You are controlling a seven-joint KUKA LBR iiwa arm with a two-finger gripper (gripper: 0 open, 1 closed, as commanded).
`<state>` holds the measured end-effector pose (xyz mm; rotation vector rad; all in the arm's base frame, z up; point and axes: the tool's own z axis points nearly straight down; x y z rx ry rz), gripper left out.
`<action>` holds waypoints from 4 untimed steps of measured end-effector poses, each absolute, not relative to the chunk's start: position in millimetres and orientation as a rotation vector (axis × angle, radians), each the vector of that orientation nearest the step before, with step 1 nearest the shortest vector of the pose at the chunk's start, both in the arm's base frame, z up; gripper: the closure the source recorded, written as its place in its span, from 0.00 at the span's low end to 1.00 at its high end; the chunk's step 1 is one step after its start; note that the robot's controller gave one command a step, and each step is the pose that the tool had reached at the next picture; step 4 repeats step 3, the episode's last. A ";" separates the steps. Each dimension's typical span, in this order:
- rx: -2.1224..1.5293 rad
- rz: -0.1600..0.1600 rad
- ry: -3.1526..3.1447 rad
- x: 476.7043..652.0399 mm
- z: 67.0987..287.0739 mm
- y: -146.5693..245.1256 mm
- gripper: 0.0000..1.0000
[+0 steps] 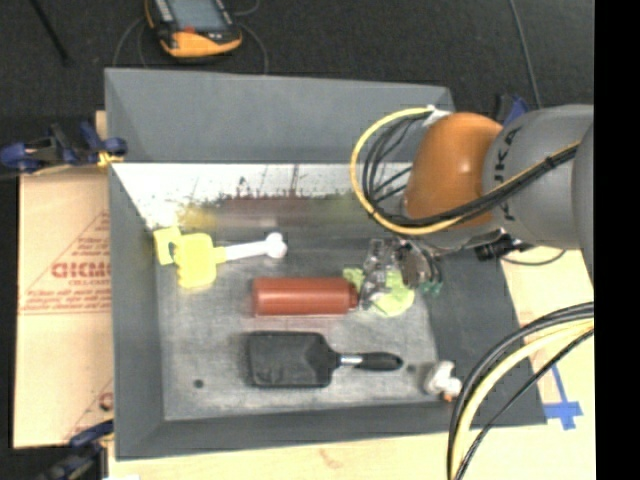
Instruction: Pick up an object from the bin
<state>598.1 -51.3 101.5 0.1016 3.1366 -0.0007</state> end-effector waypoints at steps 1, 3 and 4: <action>0.102 -0.001 3.132 599.6 108.3 -51.6 1.00; 0.102 0.000 3.140 598.0 121.1 -51.8 1.00; 0.102 0.000 3.140 598.0 121.1 -51.8 1.00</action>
Offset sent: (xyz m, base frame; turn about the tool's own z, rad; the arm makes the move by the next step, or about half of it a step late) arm 0.0000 -0.0002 0.0224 0.0000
